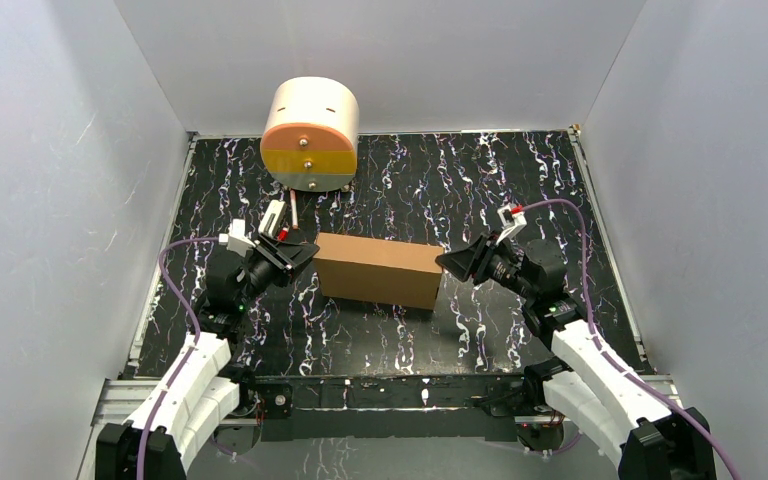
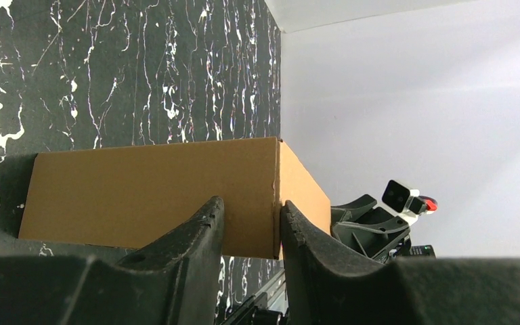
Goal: Fold the paper box
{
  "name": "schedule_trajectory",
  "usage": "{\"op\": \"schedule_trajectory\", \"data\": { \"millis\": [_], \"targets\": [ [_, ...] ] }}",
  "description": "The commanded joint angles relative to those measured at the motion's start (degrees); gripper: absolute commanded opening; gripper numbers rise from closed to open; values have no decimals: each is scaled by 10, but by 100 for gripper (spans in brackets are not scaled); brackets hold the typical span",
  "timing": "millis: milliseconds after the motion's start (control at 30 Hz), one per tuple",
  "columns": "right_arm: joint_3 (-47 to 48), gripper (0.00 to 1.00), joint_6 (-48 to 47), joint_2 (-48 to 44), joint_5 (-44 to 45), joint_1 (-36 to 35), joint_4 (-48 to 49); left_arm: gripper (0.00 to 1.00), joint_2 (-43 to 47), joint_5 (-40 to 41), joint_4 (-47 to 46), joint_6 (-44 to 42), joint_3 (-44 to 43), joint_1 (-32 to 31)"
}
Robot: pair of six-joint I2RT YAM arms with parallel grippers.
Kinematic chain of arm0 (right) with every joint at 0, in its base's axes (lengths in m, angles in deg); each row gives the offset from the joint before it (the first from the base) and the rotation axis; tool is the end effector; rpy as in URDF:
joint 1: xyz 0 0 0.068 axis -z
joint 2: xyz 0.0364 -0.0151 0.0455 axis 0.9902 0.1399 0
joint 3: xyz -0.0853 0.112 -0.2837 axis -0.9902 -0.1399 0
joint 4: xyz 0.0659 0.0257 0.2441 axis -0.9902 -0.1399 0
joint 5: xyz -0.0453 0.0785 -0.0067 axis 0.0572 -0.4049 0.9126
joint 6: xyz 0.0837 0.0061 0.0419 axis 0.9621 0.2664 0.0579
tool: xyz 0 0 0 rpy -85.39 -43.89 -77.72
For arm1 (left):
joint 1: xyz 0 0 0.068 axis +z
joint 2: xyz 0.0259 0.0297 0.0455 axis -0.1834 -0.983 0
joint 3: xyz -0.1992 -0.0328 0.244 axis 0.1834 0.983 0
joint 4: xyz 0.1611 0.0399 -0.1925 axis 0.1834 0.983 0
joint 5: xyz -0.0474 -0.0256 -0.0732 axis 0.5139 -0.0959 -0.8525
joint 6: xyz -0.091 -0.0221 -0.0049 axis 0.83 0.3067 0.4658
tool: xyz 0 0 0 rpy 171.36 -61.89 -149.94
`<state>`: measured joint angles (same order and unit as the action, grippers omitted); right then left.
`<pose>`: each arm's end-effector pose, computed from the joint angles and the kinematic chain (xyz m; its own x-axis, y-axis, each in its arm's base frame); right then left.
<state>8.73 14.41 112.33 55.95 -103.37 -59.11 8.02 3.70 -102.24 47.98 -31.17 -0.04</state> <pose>0.1674 0.1055 0.2753 -0.5248 0.3690 -0.7671 -0.5225 0.5717 0.6325 0.1779 -0.0673 0.2563 -0.5597 -0.7624 -0.3248 0.0948 0.3305 -0.9390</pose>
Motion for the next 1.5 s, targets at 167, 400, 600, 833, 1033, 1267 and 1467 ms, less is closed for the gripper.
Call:
{"op": "schedule_trajectory", "data": {
  "millis": [167, 400, 600, 833, 1033, 1267, 1467],
  "targets": [
    [-59, 35, -55, 34, -6, -8, -87, 0, -6, -11, 164, -76, -3, -6],
    [-39, 36, -64, 34, -29, -8, -89, 16, 5, 19, 260, -196, -106, -5],
    [51, 48, -90, 27, -27, -8, -137, 41, -17, 1, 311, -324, -201, -6],
    [157, 74, -162, -5, 22, -8, -240, 63, -56, -24, 384, -480, -315, -6],
    [222, 92, -242, -81, 110, -8, -347, 65, -96, -52, 396, -557, -383, -39],
    [261, 99, -302, -166, 199, -8, -440, 73, -129, -57, 425, -671, -451, -109],
    [266, 99, -340, -214, 243, -8, -481, 82, -196, -57, 479, -760, -520, -168]
  ]
}}
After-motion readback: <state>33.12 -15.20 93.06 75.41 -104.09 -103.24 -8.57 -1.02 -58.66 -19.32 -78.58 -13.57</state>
